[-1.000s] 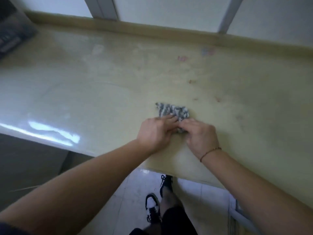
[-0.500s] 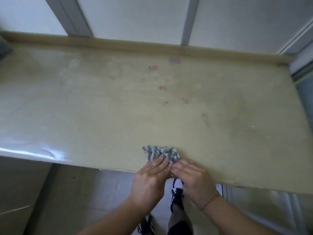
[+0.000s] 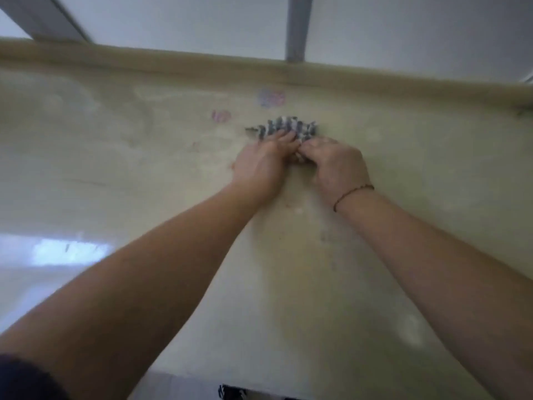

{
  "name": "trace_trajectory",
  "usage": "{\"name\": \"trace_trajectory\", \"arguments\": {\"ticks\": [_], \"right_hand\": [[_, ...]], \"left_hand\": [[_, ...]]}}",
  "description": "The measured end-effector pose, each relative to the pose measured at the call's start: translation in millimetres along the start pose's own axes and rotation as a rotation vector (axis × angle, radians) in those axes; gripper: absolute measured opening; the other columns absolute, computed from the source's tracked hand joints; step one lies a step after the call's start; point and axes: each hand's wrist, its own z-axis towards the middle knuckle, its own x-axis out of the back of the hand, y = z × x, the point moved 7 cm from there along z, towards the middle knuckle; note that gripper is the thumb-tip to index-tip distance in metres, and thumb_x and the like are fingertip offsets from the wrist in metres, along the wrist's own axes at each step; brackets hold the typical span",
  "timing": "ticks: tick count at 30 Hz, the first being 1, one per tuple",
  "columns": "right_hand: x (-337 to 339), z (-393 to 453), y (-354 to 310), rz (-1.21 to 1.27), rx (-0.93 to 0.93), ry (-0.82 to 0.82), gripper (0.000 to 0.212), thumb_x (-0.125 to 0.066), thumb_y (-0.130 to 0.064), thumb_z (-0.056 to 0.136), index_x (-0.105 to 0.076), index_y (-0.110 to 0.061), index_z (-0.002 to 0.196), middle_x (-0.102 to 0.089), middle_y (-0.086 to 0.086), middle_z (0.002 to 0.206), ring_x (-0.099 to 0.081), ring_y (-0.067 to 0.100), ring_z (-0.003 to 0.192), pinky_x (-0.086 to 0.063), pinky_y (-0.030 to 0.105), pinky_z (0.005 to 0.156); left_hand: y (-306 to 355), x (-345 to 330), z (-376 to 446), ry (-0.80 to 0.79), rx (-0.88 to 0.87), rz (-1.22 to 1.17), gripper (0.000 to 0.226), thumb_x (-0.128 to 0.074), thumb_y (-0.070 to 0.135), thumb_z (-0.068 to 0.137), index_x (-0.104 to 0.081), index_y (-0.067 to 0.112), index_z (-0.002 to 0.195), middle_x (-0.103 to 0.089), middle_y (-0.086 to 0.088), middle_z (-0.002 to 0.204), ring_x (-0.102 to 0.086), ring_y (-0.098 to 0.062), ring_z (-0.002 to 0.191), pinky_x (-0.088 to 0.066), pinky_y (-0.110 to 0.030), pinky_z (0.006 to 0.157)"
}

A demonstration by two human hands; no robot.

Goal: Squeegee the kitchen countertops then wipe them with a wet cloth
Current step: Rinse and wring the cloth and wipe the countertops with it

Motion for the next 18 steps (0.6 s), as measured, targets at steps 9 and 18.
{"name": "trace_trajectory", "arguments": {"ticks": [9,18], "right_hand": [[-4,90,75,0.083,-0.051,-0.077,0.044,-0.046,-0.017,0.083,-0.068,-0.029,0.118,-0.070,0.008,0.113,-0.063,0.032,0.105,-0.050,0.040,0.090],[35,45,127,-0.102,-0.196,-0.085,0.041,-0.056,-0.014,0.086,-0.067,-0.032,0.121,-0.069,0.013,0.116,-0.060,0.036,0.108,-0.048,0.038,0.093]], "left_hand": [[-5,5,90,0.154,0.088,-0.027,0.032,-0.057,0.030,0.087,-0.069,0.028,0.117,-0.065,0.003,0.125,-0.059,-0.018,0.118,-0.046,-0.032,0.097],[58,-49,115,0.023,0.102,0.053,0.039,-0.045,0.045,0.082,-0.068,0.038,0.113,-0.069,0.003,0.112,-0.063,-0.024,0.104,-0.051,-0.035,0.084]]}}
